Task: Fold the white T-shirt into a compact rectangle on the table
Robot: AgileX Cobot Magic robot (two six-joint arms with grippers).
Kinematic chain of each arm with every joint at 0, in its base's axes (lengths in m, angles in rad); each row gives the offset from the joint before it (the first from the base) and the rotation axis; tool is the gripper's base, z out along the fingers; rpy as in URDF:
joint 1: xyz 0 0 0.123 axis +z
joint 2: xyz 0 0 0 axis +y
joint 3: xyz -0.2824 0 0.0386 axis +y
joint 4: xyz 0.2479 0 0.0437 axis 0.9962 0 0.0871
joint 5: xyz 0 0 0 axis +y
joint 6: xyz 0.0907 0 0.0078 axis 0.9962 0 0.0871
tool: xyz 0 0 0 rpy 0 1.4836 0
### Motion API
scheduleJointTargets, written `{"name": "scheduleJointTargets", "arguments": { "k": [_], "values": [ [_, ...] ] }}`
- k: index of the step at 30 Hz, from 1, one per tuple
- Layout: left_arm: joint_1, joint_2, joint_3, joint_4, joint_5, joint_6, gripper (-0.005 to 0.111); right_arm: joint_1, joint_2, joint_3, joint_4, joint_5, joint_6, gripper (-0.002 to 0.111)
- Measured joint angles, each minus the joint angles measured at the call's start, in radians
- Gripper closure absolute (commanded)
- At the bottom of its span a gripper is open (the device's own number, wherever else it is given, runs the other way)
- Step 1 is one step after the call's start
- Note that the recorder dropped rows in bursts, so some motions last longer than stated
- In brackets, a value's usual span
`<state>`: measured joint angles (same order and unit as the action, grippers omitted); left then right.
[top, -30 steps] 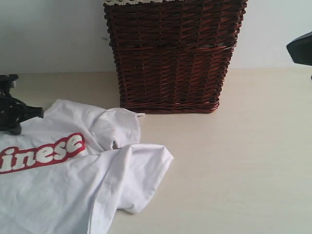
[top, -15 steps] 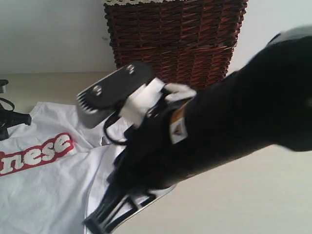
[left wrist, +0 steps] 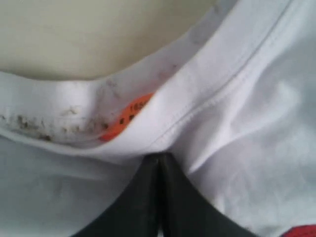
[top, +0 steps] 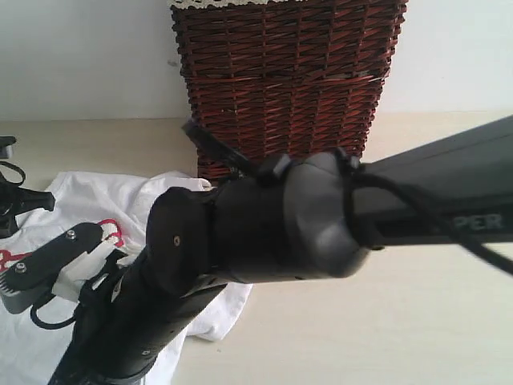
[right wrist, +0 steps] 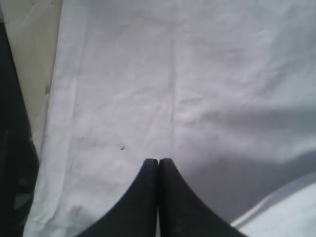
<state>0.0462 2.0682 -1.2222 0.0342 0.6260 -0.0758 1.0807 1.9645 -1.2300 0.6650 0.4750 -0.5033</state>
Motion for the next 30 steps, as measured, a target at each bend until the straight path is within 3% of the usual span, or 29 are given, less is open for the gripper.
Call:
{"name": "scheduleJointTargets", "arguments": {
  "k": [3, 7, 10, 14, 20, 30],
  "values": [
    [0.000, -0.005, 0.007, -0.104, 0.002, 0.109, 0.107, 0.000, 0.062, -0.007, -0.021, 0.014, 0.021, 0.108],
    [-0.026, -0.004, 0.002, -0.359, 0.008, 0.354, 0.107, 0.000, 0.126, -0.007, -0.134, 0.049, 0.124, 0.108],
    [-0.065, -0.002, -0.022, -0.413, 0.026, 0.408, 0.107, 0.000, 0.132, -0.016, -0.247, 0.082, 0.226, 0.108],
    [-0.072, -0.016, -0.057, -0.264, 0.028, 0.285, 0.107, 0.000, 0.132, -0.028, -0.376, 0.153, 0.349, 0.108],
    [-0.027, 0.034, -0.064, 0.041, 0.063, 0.021, 0.107, 0.004, 0.118, -0.032, -0.429, 0.262, 0.365, 0.108],
    [0.091, 0.066, -0.082, 0.080, 0.090, -0.109, 0.107, 0.029, -0.039, 0.188, -0.571, 0.357, 0.413, 0.108]
  ]
}}
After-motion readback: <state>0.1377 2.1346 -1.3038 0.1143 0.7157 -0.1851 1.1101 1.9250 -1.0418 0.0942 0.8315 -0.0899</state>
